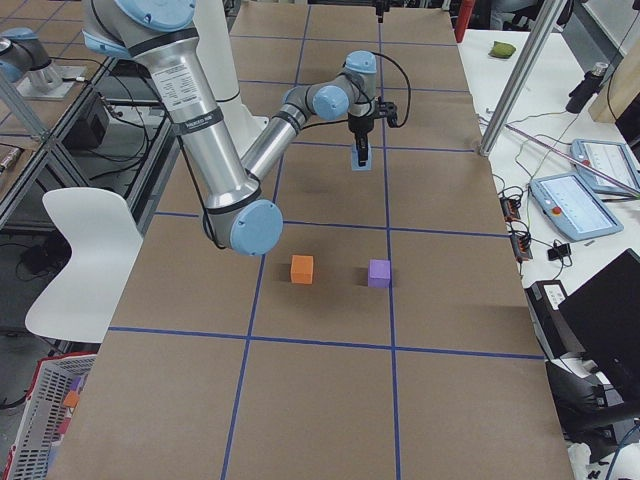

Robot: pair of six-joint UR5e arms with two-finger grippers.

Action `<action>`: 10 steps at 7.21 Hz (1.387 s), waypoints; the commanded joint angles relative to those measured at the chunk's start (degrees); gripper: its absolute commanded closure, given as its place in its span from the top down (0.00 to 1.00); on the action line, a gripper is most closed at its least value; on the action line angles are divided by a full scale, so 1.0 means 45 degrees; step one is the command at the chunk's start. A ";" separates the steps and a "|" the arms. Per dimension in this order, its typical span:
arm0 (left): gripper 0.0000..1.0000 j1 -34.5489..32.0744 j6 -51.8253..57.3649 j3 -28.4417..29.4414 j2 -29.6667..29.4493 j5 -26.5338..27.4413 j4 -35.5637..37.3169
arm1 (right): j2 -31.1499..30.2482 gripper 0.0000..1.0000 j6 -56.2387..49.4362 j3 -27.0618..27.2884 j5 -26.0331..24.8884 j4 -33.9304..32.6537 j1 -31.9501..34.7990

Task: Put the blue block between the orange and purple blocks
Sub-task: 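Carry the light blue cube with the right gripper toward the purple cube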

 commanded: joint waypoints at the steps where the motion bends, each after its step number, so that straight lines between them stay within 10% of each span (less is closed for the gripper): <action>1: 1.00 -0.0213 0.0043 -0.0023 0.1052 0.0096 -0.1641 | -0.3239 0.00 -0.2529 -0.0022 0.1613 0.2633 0.2326; 10: 1.00 -0.0116 0.0023 0.1286 0.1450 0.0116 -0.3315 | -0.4682 0.00 -0.2481 -0.2796 0.2012 0.3979 0.2300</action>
